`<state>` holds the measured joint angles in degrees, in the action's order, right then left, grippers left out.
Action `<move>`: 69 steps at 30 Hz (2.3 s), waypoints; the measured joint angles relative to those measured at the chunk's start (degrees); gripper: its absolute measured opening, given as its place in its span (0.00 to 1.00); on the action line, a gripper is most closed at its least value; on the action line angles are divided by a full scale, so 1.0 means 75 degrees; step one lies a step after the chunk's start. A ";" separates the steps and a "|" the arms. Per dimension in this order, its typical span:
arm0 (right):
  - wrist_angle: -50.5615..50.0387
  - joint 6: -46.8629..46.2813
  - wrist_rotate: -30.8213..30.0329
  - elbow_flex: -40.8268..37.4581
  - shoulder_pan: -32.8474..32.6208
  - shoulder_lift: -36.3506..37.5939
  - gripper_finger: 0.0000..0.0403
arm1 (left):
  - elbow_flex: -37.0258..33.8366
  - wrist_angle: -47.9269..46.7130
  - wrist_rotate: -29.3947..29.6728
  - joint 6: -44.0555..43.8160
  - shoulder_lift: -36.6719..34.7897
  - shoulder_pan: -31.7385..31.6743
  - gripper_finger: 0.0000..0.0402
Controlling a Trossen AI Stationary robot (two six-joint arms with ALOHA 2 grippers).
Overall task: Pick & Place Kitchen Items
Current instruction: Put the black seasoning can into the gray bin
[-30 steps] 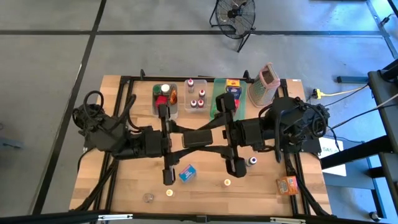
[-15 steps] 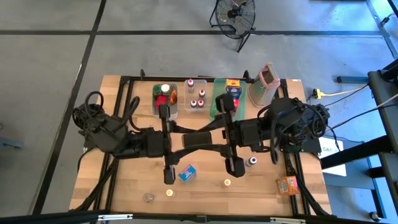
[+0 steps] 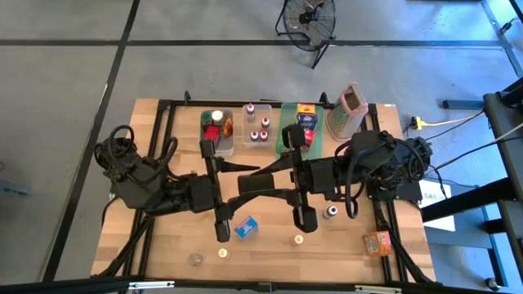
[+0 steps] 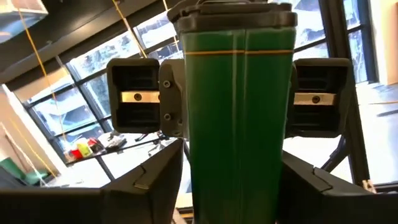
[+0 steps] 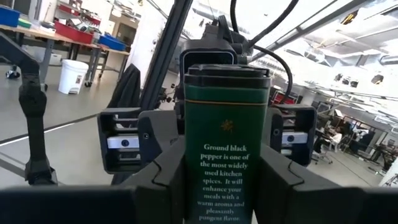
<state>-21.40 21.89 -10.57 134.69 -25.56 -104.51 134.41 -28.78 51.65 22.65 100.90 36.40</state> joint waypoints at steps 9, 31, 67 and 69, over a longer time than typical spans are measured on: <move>-0.0266 0.0056 -0.1172 -0.0006 -0.0244 0.0050 0.32 | 0.0000 -0.0283 0.1877 0.0462 -0.0006 0.0545 0.56; -0.3161 -0.2467 -0.1805 -0.0006 -0.0259 0.0064 0.32 | 0.0003 0.1548 0.4399 0.1774 -0.0239 0.2005 0.54; -0.4309 -0.3684 -0.1096 0.0000 -0.0248 0.0023 0.32 | 0.0003 -0.3792 -0.3933 -0.4115 -0.0803 -0.1144 0.54; -0.4412 -0.3722 -0.1095 0.0000 -0.0248 0.0020 0.32 | 0.0003 -0.3802 -0.4341 -0.4191 -0.0729 -0.1273 0.54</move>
<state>-54.49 -6.02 -18.78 134.69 -27.42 -104.36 134.43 -57.29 19.09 -8.77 95.44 26.85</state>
